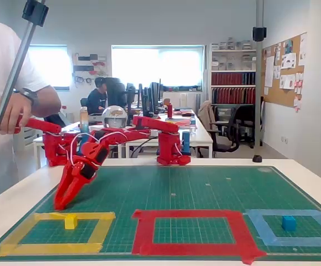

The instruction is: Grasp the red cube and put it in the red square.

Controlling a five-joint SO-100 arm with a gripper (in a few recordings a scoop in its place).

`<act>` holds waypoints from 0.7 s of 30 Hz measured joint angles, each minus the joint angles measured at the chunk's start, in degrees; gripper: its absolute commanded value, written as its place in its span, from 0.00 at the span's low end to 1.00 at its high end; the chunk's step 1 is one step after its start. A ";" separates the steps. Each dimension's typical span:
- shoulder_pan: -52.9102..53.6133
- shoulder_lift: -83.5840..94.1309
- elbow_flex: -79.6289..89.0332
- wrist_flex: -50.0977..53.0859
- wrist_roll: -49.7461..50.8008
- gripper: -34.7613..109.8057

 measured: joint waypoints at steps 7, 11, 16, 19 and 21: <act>-5.54 8.70 5.54 -2.11 -0.26 0.24; -11.07 21.18 18.54 -2.11 -0.26 0.24; -19.34 36.21 38.76 -3.96 -0.26 0.24; -24.43 41.92 51.24 -9.14 -0.26 0.24; -28.04 43.68 58.62 -13.36 -0.26 0.24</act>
